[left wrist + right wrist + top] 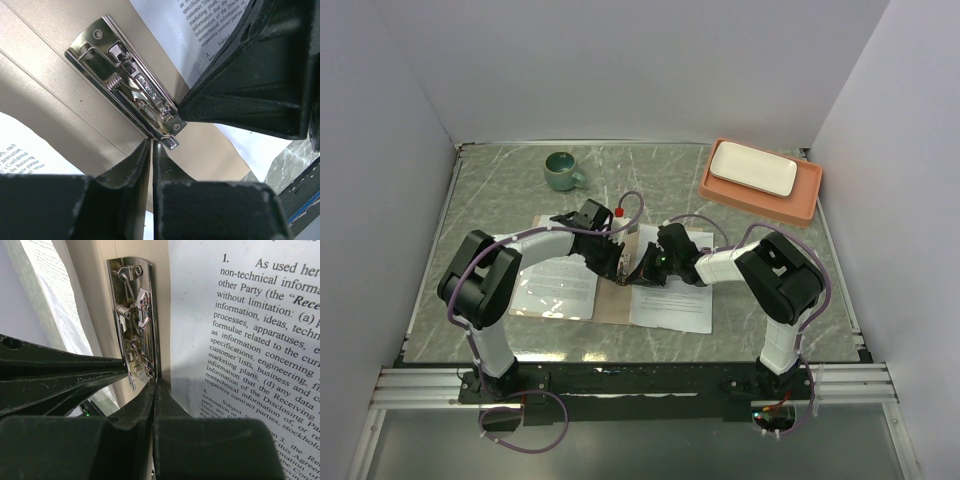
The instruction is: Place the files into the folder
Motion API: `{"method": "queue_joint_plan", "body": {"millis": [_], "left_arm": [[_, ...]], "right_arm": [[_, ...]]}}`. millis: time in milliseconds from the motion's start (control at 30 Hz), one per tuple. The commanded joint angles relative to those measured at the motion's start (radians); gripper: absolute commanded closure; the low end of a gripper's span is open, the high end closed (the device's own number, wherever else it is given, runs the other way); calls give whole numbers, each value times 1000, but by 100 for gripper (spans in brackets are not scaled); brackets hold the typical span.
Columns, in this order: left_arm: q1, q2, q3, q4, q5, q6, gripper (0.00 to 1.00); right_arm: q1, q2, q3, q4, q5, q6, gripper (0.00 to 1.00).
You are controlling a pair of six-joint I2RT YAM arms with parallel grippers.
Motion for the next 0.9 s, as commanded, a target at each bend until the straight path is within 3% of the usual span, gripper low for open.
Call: {"method": "queue_joint_plan", "body": {"millis": [0, 467, 867], "left_arm": [[-8, -37, -14, 24, 49, -15, 87], [-8, -118, -24, 16, 34, -14, 83], [-7, -33, -18, 34, 26, -14, 85]], "right_arm": [[16, 55, -37, -82, 84, -18, 100], [16, 66, -40, -90, 86, -10, 100], [16, 61, -52, -91, 92, -8, 100]]}}
